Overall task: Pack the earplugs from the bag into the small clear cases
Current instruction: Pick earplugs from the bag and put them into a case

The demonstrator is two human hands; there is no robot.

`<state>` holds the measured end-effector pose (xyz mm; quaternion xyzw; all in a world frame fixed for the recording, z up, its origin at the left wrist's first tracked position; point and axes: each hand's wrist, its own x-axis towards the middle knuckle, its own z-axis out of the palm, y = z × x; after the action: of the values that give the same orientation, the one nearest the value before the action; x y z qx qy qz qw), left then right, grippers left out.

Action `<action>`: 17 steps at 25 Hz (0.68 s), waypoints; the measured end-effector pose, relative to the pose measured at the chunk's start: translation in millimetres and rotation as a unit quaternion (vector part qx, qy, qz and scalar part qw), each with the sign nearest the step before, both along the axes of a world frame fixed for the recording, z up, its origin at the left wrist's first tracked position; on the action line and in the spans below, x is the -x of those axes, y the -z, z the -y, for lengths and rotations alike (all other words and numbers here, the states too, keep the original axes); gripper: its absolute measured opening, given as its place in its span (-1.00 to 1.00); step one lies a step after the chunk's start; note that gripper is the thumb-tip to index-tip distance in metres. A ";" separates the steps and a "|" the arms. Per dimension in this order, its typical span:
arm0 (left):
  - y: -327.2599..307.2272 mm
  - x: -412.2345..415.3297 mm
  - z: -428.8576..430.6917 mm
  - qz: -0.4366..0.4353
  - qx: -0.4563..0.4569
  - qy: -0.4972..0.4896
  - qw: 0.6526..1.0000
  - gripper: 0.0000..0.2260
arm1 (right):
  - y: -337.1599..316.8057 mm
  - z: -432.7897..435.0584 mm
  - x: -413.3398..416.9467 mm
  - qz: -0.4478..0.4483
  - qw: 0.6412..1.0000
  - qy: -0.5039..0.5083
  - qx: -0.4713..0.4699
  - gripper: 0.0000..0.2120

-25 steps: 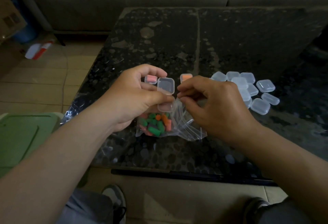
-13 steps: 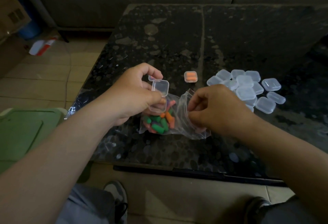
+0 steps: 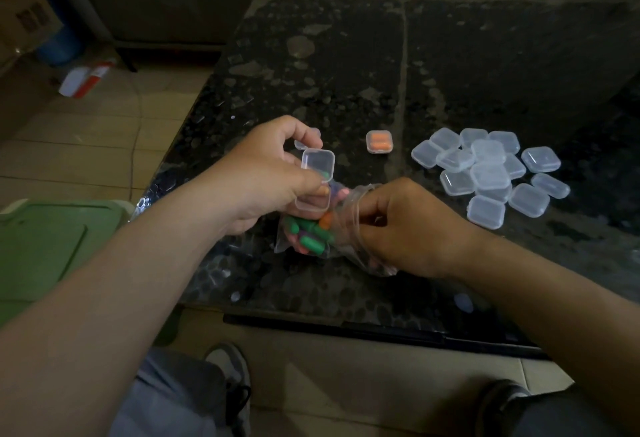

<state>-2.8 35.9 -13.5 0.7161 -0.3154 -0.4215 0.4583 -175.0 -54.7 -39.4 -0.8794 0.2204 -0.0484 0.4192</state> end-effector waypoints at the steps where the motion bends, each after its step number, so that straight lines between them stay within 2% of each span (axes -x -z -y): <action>1: -0.5 -0.4 0.0 -0.001 0.000 0.001 1.000 -0.65 | 2.2 0.5 -0.3 -0.007 1.000 -0.002 0.028 -0.83; 6: -1.1 -0.3 -0.1 0.030 -0.005 0.007 1.000 -0.63 | 11.7 -6.1 -2.6 0.026 0.995 0.012 0.097 -0.86; 17: 1.1 -4.0 0.7 0.020 -0.025 -0.002 0.999 -0.62 | 20.2 -19.5 -10.2 0.020 0.992 0.048 0.119 -0.85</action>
<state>1.2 35.2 -14.7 0.7360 -0.3125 -0.4142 0.4348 -164.8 -35.2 -59.6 -0.9101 0.2468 -0.1125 0.3132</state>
